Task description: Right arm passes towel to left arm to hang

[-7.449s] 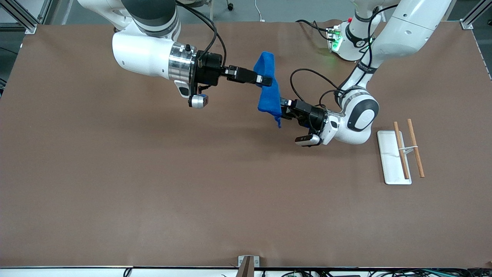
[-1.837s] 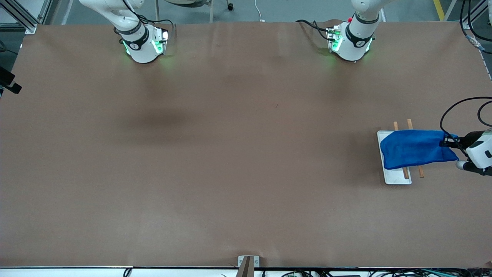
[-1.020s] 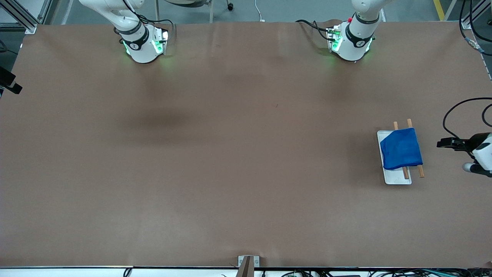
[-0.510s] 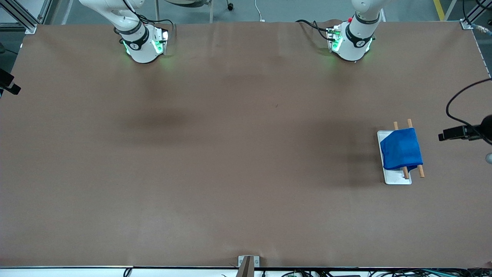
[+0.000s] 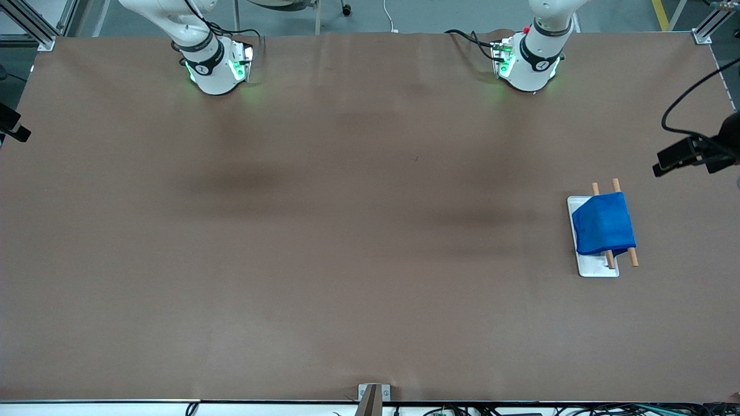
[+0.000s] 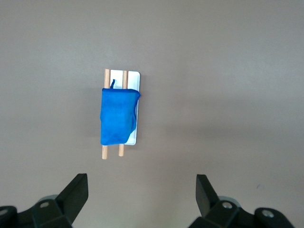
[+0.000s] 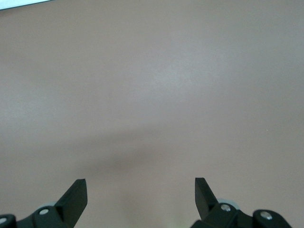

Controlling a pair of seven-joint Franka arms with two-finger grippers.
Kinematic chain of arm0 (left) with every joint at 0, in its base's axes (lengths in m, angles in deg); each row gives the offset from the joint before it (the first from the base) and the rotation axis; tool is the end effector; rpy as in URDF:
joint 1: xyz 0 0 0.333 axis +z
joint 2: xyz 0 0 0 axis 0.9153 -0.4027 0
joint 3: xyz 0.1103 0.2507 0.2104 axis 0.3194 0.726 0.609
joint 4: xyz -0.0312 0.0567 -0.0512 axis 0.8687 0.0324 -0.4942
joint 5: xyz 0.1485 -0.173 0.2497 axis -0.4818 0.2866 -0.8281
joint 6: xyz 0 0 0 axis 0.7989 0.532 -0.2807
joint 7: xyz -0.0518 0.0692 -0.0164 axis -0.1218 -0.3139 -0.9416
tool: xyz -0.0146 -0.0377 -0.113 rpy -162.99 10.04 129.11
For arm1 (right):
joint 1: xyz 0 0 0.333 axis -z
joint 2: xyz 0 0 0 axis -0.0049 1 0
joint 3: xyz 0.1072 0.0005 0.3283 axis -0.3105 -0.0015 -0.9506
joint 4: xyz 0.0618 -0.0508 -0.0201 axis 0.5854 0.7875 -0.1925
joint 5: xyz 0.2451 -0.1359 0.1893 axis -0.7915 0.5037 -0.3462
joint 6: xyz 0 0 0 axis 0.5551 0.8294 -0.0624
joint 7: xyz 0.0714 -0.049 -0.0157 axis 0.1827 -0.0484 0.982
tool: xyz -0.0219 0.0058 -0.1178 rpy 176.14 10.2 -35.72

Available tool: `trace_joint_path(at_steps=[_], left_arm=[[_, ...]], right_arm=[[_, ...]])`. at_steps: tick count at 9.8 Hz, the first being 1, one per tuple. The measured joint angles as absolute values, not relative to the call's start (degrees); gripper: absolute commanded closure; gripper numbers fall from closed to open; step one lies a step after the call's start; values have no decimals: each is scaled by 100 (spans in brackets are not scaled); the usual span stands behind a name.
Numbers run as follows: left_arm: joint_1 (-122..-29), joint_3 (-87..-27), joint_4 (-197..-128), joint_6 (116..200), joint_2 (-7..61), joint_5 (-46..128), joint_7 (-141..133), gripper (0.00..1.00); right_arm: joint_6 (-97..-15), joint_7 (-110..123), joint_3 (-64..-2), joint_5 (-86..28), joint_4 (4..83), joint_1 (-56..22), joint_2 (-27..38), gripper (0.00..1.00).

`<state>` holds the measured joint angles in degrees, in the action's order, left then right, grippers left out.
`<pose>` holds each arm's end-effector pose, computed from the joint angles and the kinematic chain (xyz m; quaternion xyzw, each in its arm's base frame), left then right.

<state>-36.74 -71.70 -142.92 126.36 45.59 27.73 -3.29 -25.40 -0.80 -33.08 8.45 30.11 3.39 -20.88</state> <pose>0.5246 -0.0015 0.6546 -0.9997 -0.0218 0.0054 0.0029 0.4674 -0.0710 0.6917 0.9956 -0.0910 0.0218 0.0026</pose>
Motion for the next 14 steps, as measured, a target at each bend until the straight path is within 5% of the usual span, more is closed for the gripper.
trace_joint_path(at_steps=[5, 10, 14], left_arm=[[-3875, -7413, -14211, 12591, 4928, 2776, -161, 0], [-5916, -5326, -14844, 12510, 5399, 2978, -117, 0], [-6455, -4863, -15564, 12502, 6016, 3111, -132, 0]], right_arm=[[-2538, -74, -3307, 845, 3011, 339, -2088, 0], [-2538, -71, -3307, 845, 3010, 339, -2087, 0], [-2538, -71, -3296, 845, 3010, 341, -2087, 0]])
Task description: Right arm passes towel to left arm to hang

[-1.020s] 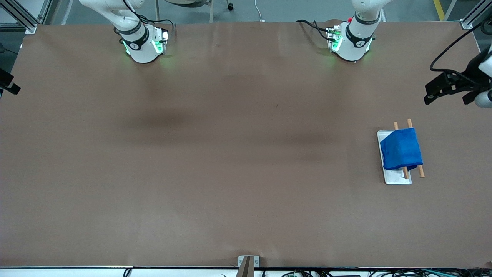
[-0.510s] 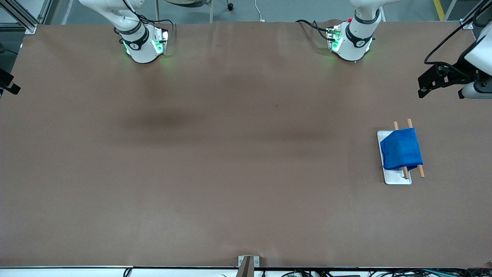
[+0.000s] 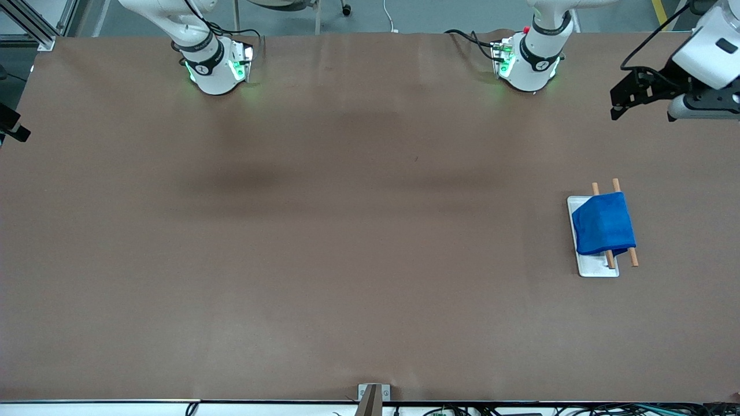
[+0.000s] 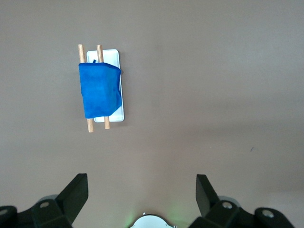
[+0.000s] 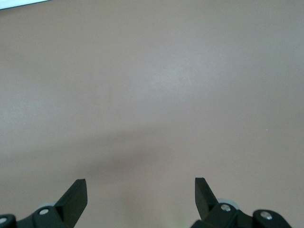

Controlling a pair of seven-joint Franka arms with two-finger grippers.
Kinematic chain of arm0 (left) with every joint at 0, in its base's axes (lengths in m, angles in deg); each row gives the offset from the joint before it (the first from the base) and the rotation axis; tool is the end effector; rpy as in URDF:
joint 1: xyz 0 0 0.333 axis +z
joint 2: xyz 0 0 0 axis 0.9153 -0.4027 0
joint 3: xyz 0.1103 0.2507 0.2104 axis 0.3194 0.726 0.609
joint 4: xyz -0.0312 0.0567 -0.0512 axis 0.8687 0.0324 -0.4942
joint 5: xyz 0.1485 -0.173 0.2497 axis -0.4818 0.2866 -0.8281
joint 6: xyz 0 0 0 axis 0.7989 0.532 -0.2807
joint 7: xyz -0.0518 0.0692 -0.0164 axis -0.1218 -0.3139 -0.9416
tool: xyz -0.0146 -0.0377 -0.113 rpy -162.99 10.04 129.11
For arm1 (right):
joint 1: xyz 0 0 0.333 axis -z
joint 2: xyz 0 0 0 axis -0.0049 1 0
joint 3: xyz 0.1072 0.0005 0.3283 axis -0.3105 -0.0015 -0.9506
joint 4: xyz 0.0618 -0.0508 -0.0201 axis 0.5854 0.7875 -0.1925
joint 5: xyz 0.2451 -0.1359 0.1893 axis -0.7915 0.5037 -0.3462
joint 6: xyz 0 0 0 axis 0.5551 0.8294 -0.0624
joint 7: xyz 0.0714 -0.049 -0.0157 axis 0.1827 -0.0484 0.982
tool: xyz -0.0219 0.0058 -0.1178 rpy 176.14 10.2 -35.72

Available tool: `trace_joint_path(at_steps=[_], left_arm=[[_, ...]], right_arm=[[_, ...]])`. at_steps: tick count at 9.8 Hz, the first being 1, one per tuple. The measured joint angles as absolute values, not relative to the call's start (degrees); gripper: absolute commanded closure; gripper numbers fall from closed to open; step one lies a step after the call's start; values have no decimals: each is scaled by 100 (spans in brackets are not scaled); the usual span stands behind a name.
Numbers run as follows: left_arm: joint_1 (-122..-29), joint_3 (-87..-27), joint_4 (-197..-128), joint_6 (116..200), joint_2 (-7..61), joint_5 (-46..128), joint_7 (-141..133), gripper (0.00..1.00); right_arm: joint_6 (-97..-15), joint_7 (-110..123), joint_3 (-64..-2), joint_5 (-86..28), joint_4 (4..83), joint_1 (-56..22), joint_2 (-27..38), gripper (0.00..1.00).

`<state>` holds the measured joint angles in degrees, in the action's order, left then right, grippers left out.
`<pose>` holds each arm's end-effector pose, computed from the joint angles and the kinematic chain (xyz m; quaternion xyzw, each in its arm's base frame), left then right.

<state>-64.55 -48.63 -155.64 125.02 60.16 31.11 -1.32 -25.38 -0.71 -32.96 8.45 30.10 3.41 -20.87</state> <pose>0.4349 -0.0701 0.6758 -0.9990 0.0397 0.0099 0.0187 0.4673 -0.0722 0.6916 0.9956 -0.0914 0.0216 0.0026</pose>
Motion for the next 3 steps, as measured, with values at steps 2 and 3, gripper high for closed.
trace_joint_path(at_steps=[2, 3], left_arm=[[-6469, -4857, -15598, 12504, 6036, 3112, -132, 0], [-6468, -4851, -15612, 12505, 6035, 3112, -131, 0]], right_arm=[[-2538, -71, -3281, 845, 3010, 344, -2087, 0], [-2538, -71, -3275, 845, 3010, 344, -2087, 0]])
